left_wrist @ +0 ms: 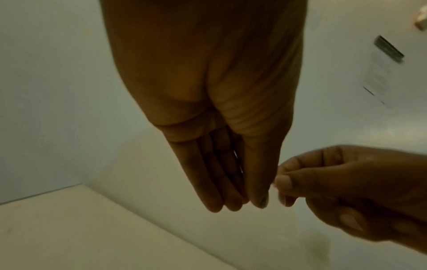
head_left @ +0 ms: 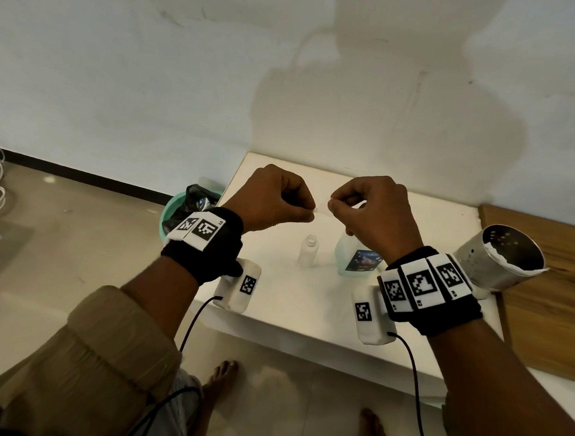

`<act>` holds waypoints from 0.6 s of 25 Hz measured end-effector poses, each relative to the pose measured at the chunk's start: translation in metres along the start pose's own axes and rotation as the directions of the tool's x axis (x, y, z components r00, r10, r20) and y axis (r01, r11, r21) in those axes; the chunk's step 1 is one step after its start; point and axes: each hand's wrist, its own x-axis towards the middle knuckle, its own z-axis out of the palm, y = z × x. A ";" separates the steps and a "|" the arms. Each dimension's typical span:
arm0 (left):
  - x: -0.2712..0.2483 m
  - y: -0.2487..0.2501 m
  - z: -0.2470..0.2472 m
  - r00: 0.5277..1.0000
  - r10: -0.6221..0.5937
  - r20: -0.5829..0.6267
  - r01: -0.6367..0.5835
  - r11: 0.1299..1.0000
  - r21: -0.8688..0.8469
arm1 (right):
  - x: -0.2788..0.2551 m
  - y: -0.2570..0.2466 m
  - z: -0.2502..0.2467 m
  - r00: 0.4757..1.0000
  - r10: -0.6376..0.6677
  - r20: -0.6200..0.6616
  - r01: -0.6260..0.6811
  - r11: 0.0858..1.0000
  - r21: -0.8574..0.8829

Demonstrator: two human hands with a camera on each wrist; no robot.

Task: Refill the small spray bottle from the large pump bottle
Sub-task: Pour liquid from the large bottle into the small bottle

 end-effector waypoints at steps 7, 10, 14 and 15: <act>0.007 -0.014 0.009 0.992 -0.010 0.127 -0.022 0.969 0.244 | -0.006 0.011 0.021 0.993 -0.105 -0.049 0.087 0.951 -0.296; 0.012 -0.026 0.009 0.990 -0.043 0.137 -0.009 0.935 0.355 | -0.006 0.020 0.029 0.988 -0.155 -0.029 0.137 0.936 -0.323; 0.017 -0.035 0.013 0.985 -0.071 0.158 0.002 0.918 0.396 | -0.004 0.030 0.040 0.977 -0.203 0.071 0.215 0.927 -0.308; 0.019 -0.036 0.013 0.984 -0.077 0.159 0.007 0.917 0.400 | -0.004 0.031 0.041 0.974 -0.211 0.085 0.227 0.926 -0.301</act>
